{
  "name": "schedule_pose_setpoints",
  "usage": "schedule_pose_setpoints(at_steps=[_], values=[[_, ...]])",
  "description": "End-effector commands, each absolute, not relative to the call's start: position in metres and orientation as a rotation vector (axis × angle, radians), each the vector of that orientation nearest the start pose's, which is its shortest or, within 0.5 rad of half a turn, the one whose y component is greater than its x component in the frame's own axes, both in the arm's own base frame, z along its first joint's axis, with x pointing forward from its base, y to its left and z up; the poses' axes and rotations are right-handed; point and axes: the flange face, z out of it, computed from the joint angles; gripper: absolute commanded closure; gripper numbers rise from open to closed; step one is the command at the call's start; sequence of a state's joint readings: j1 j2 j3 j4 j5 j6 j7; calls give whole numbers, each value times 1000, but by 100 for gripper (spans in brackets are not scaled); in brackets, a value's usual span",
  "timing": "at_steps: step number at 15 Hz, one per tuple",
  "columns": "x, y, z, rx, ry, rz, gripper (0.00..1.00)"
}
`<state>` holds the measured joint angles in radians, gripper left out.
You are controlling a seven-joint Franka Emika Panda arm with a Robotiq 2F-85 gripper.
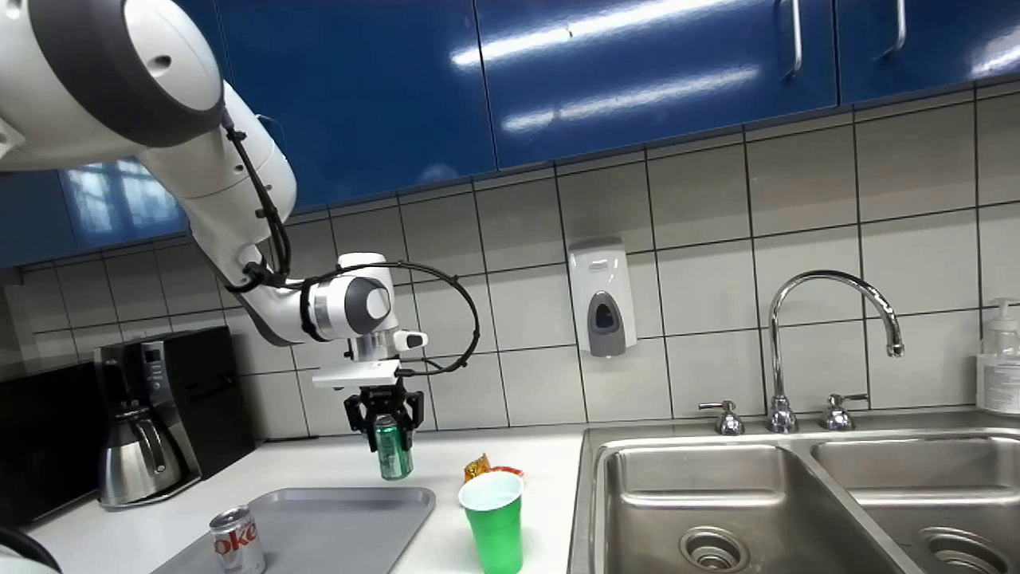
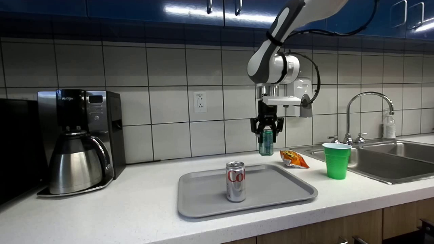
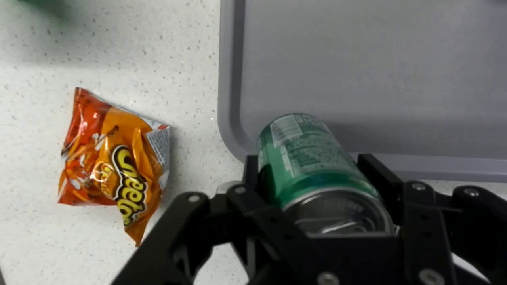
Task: Put the green can on the tray
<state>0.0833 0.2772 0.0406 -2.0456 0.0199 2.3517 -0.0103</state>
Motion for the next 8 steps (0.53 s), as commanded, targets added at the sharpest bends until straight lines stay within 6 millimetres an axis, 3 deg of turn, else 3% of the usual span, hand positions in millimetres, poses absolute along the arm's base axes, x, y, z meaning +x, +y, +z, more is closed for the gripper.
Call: schedule_pose_setpoints(at_steps=[1,8], values=[[551,69,322,-3104,-254,-60,61],[506,63,304,-3113,-326,25,61]])
